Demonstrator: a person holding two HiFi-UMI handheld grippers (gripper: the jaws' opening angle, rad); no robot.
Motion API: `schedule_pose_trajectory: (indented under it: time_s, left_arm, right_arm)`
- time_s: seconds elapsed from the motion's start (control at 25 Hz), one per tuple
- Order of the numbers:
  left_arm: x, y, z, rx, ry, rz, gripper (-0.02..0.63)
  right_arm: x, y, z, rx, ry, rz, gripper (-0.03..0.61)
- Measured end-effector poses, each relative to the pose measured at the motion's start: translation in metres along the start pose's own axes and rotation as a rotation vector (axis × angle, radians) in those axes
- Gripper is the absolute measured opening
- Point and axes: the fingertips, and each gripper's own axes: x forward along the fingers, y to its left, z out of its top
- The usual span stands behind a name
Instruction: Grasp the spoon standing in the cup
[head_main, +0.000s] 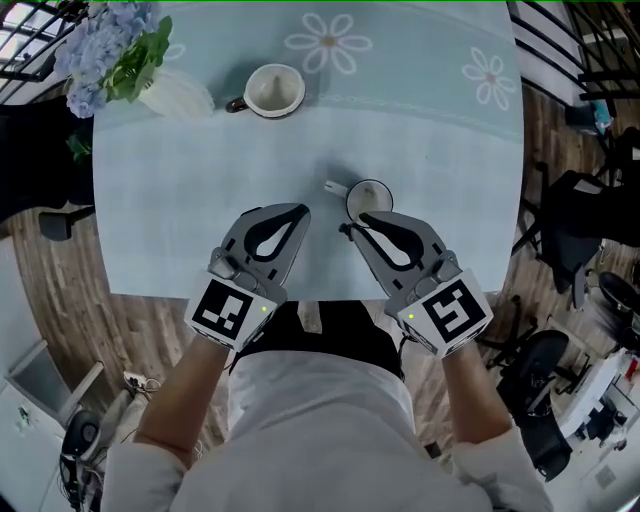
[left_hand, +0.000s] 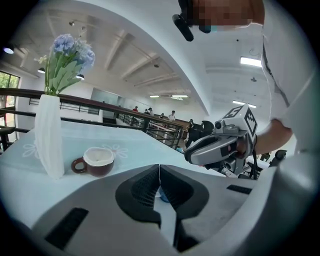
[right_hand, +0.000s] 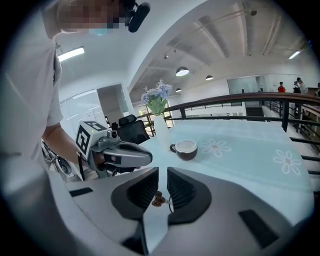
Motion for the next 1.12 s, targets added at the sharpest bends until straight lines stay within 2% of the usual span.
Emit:
schedule_pose_trajectory:
  time_s: [0.16, 0.4, 0.6, 0.92, 1.12]
  left_arm:
    - [-0.001, 0.003, -0.009, -0.008, 0.003, 0.012, 0.020]
    - [-0.002, 0.004, -0.019, -0.030, 0.003, 0.025, 0.020]
    - [-0.004, 0.006, -0.026, -0.043, 0.005, 0.033, 0.020]
    - [-0.009, 0.009, -0.032, -0.052, 0.009, 0.049, 0.020]
    - [-0.010, 0.007, -0.034, -0.049, 0.010, 0.048, 0.020]
  right_arm:
    - [0.008, 0.006, -0.005, -0.107, 0.016, 0.025, 0.100]
    - [0.015, 0.012, -0.023, -0.227, 0.111, 0.028, 0.138]
    - [0.021, 0.015, -0.035, -0.278, 0.161, 0.011, 0.150]
    - [0.029, 0.015, -0.052, -0.432, 0.197, -0.075, 0.155]
    - [0.031, 0.009, -0.057, -0.458, 0.206, -0.116, 0.147]
